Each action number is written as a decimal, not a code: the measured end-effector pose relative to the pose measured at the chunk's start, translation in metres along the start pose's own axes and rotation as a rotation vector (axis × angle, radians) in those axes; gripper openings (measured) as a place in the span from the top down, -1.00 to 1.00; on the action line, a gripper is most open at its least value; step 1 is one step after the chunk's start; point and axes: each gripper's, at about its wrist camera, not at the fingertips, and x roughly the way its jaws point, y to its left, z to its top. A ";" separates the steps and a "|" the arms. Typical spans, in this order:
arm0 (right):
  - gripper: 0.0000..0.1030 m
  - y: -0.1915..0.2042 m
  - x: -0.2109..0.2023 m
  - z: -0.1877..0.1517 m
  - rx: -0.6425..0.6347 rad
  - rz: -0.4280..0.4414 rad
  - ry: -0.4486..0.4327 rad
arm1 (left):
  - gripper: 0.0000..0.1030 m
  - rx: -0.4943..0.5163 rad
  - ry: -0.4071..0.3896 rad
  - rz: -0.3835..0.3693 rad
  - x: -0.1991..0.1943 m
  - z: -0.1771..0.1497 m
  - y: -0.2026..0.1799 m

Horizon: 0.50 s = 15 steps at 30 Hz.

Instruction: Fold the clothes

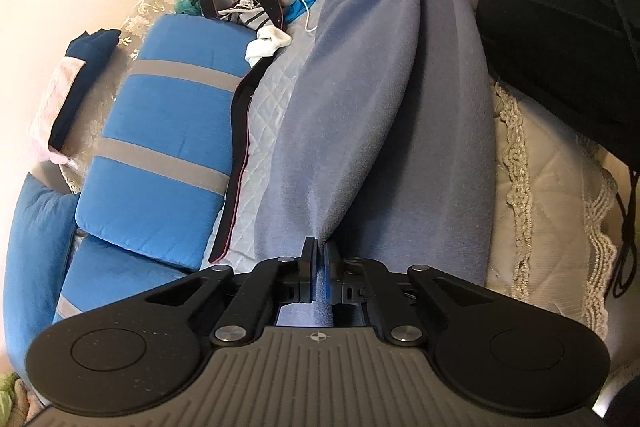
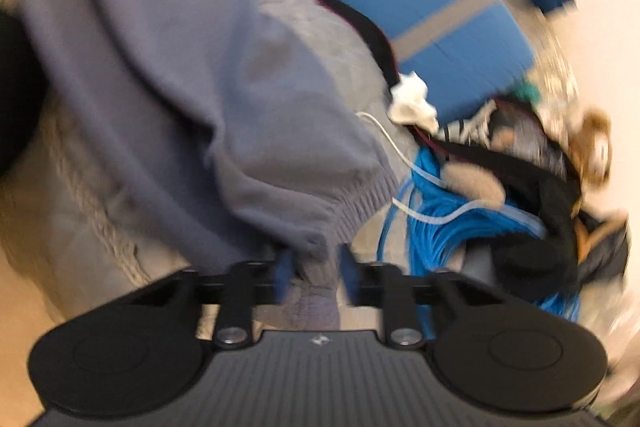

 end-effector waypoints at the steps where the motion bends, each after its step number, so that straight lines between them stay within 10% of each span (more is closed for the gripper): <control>1: 0.84 0.004 0.000 -0.001 -0.044 0.000 -0.004 | 0.95 -0.002 -0.002 -0.004 -0.002 0.000 0.000; 15: 1.00 -0.002 -0.023 -0.016 -0.234 0.001 0.006 | 0.96 -0.019 -0.028 -0.057 -0.029 0.000 0.000</control>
